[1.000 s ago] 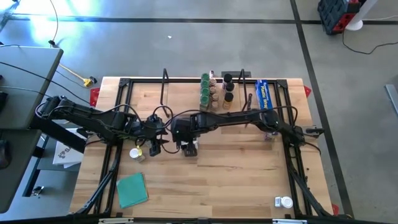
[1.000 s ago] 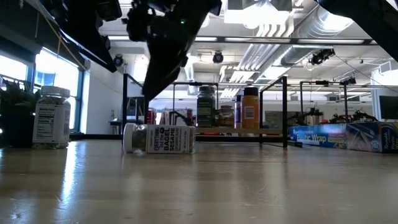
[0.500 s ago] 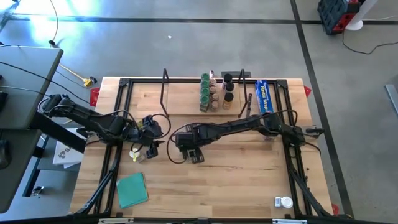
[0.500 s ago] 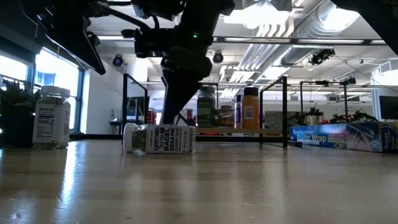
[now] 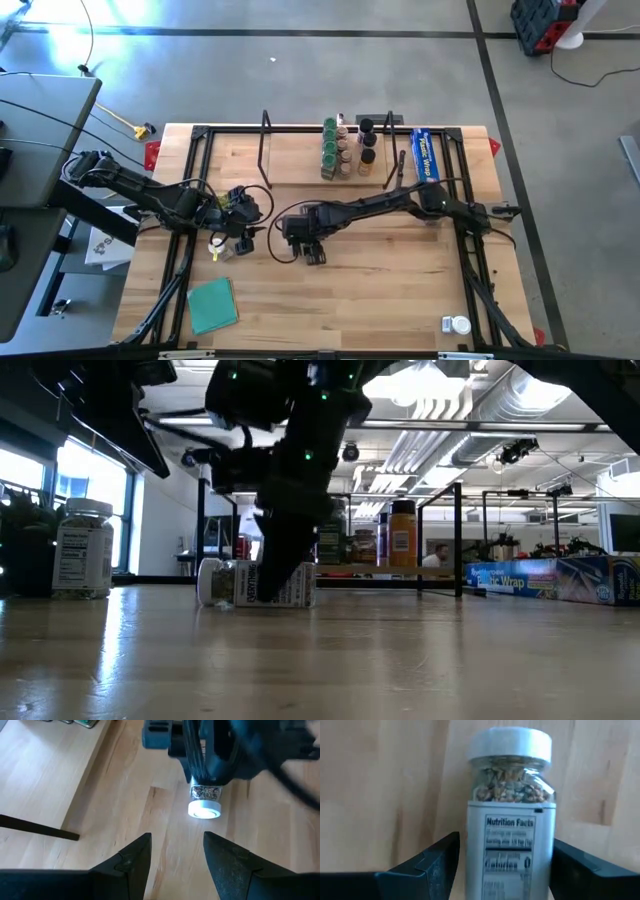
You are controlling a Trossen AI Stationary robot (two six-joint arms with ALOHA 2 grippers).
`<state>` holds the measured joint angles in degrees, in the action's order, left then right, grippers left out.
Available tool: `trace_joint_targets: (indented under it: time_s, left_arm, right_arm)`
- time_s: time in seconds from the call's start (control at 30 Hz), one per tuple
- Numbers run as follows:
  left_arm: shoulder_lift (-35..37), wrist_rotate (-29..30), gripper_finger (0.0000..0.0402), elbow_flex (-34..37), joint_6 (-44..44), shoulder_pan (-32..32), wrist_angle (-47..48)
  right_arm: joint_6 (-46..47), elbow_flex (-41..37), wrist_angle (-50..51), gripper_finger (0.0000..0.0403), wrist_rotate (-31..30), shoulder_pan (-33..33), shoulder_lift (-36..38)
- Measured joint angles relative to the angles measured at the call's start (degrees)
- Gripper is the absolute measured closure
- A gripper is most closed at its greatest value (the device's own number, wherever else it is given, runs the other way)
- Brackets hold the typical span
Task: Shelf spices
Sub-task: Put the white seasoning bottle on the shelf
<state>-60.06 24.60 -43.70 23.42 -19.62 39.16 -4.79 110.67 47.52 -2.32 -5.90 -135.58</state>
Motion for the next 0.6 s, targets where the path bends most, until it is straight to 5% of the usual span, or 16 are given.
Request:
trace_joint_targets:
  time_s: [0.17,0.3,0.47,0.6]
  left_arm:
    - [-0.03,0.31,0.0225,0.0,0.39,-0.67,0.27]
    - [0.14,3.54,0.0225,0.0,1.4,-3.41,0.94]
    - [0.24,13.19,0.0225,0.02,2.91,-8.0,-0.86]
    - [0.43,18.59,0.0225,4.2,-2.94,-11.02,-16.88]
  right_arm:
    - [2.39,-3.43,-7.07,0.0212,-0.61,-0.91,-0.06]
    - [6.19,-12.35,-16.42,0.0217,-1.2,-2.08,3.37]
    - [13.08,-29.41,-38.66,0.0217,-2.37,-4.38,11.62]
    - [18.52,-40.96,-62.3,0.0217,-7.79,-6.22,17.33]
